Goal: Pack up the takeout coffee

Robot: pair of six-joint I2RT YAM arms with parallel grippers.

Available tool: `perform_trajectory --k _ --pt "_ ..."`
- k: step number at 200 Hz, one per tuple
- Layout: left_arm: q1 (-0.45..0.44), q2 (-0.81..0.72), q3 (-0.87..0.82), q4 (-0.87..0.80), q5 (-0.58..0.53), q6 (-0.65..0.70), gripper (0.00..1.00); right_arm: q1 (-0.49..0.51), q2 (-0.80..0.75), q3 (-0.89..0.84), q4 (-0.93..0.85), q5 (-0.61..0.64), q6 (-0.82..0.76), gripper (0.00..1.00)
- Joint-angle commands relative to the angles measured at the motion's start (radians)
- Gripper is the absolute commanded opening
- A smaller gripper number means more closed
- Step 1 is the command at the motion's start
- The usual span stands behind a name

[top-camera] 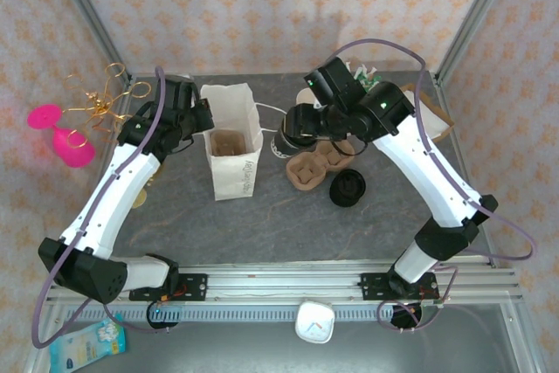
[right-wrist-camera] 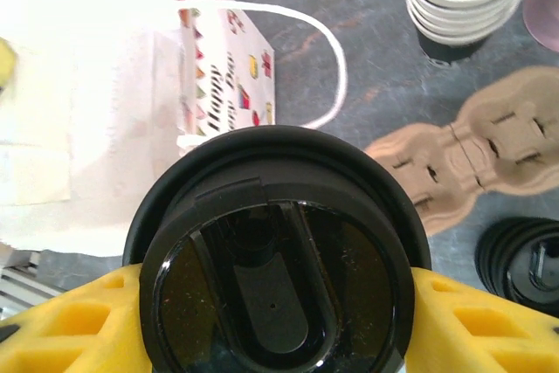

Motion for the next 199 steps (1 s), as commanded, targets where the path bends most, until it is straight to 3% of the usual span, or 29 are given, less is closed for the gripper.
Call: perform_trajectory --k 1,62,144,199 --pt "0.012 0.010 0.052 -0.009 -0.026 0.035 0.00 0.006 0.017 0.071 -0.013 -0.017 -0.026 0.60" --pt "0.013 0.047 0.113 -0.042 -0.038 0.042 0.00 0.014 0.070 0.190 -0.013 -0.064 -0.048 0.58" --pt "0.014 0.027 0.097 -0.015 0.089 -0.033 0.00 0.046 0.197 0.335 0.002 -0.110 -0.053 0.57" --pt "0.013 -0.025 0.056 0.041 0.162 -0.142 0.00 0.085 0.261 0.366 -0.013 -0.068 -0.046 0.56"
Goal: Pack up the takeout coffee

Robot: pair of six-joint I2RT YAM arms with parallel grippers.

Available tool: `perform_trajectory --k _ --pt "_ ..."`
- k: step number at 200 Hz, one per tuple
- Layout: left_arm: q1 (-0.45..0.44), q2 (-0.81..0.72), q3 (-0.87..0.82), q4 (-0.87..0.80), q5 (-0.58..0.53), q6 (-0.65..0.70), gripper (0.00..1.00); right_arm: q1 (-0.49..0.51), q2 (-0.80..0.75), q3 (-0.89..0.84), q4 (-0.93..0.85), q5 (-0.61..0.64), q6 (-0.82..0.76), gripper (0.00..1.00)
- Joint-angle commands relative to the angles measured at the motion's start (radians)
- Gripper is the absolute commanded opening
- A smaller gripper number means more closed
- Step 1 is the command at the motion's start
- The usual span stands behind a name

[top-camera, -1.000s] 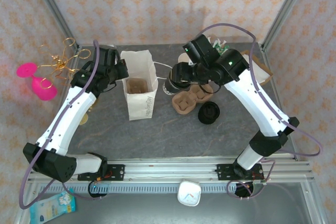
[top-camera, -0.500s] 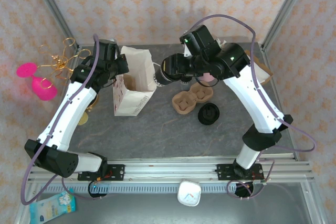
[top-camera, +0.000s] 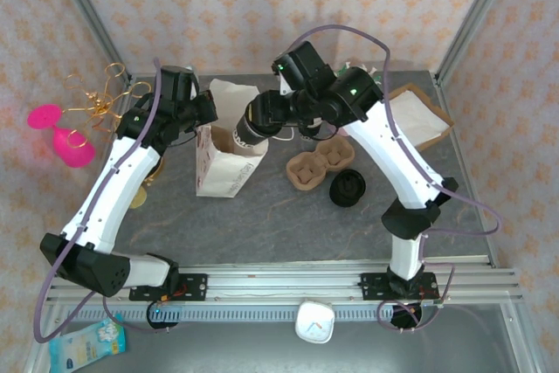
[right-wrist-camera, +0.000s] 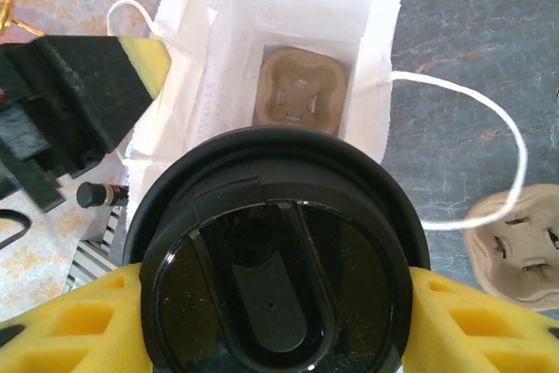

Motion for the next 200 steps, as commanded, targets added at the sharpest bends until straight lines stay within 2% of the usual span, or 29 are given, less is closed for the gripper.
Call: perform_trajectory --k 1,40,139,200 --pt "0.011 -0.057 -0.030 0.063 0.055 -0.079 0.00 0.022 0.011 0.030 -0.007 0.031 -0.009 0.56" --pt "0.007 -0.116 -0.152 0.199 0.180 -0.221 0.00 0.041 0.016 -0.008 -0.007 0.052 0.008 0.55" --pt "-0.106 -0.194 -0.300 0.356 0.147 -0.400 0.00 0.105 -0.005 -0.178 -0.008 0.147 0.045 0.53" --pt "-0.125 -0.285 -0.418 0.441 0.143 -0.540 0.00 0.130 0.001 -0.245 -0.007 0.164 0.058 0.52"
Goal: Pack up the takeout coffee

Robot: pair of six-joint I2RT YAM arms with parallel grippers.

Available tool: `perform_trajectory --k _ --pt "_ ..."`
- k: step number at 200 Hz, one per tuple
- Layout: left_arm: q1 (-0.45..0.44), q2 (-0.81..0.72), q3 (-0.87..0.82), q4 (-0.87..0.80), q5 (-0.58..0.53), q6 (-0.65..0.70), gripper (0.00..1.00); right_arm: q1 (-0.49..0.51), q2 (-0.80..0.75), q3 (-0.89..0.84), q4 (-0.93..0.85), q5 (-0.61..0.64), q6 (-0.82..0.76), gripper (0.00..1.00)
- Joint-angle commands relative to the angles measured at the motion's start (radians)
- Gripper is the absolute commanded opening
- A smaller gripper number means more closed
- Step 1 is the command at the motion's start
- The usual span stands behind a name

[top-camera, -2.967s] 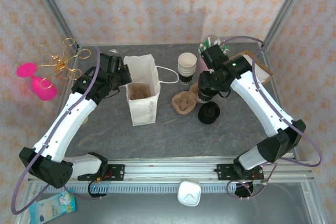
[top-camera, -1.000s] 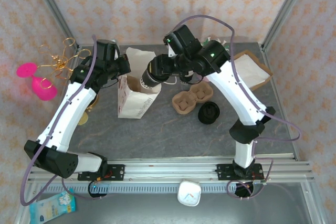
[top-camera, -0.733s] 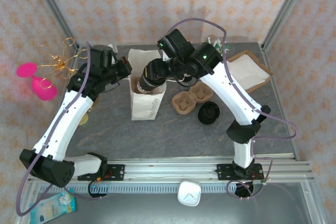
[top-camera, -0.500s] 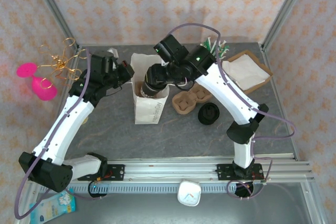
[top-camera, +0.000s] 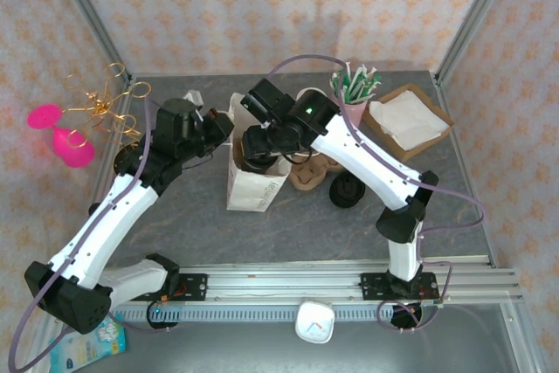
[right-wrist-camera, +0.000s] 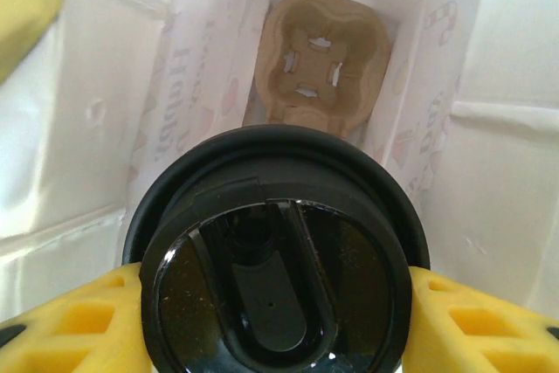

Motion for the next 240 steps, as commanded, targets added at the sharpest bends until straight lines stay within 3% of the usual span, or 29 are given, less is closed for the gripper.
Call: perform_trajectory --k 1,57,240 --pt "-0.012 -0.052 -0.048 0.093 -0.002 -0.094 0.00 0.014 -0.017 -0.016 -0.008 0.037 0.019 0.52" --pt "-0.012 -0.088 -0.152 0.127 -0.001 -0.131 0.00 0.040 0.010 -0.069 -0.008 0.066 0.029 0.51" --pt "-0.007 -0.104 -0.166 0.071 -0.065 -0.074 0.00 0.078 0.111 -0.137 -0.007 0.035 0.031 0.49"
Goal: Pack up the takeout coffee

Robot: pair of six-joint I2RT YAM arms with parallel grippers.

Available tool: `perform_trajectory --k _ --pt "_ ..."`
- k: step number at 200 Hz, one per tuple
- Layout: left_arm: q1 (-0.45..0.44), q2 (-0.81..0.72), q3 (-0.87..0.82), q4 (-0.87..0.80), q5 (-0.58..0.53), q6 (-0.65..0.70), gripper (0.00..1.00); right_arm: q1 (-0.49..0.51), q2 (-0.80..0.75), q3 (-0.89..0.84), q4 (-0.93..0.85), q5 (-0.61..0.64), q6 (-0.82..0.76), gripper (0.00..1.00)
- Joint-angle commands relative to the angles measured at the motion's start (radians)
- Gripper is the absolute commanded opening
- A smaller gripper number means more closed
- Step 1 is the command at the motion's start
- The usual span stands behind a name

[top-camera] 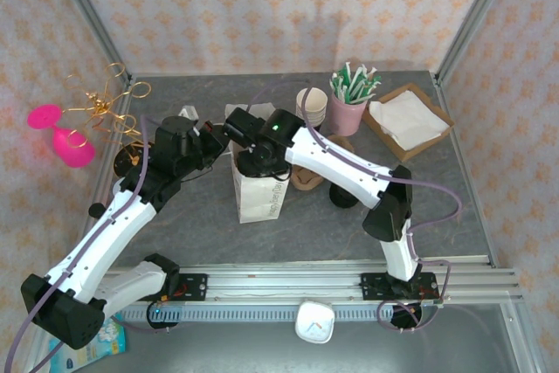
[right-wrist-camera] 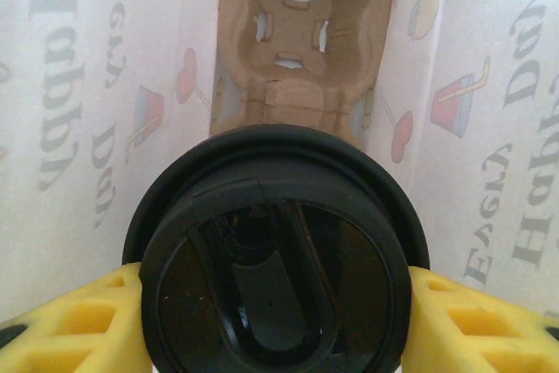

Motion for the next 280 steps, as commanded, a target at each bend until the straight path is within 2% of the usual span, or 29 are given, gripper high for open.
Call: perform_trajectory --k 1,61,124,280 --pt "0.000 -0.015 -0.008 -0.023 -0.036 0.024 0.00 0.015 0.019 -0.021 -0.015 0.008 0.013 0.49" --pt "0.002 -0.015 -0.003 -0.064 -0.062 0.057 0.00 0.015 0.035 -0.042 -0.014 0.005 0.011 0.48" --pt "0.012 -0.032 0.010 -0.088 -0.048 0.082 0.14 0.015 0.052 -0.082 0.009 0.015 0.019 0.48" --pt "0.036 -0.055 0.043 -0.121 -0.034 0.103 0.16 0.015 0.016 -0.262 0.161 -0.018 0.024 0.48"
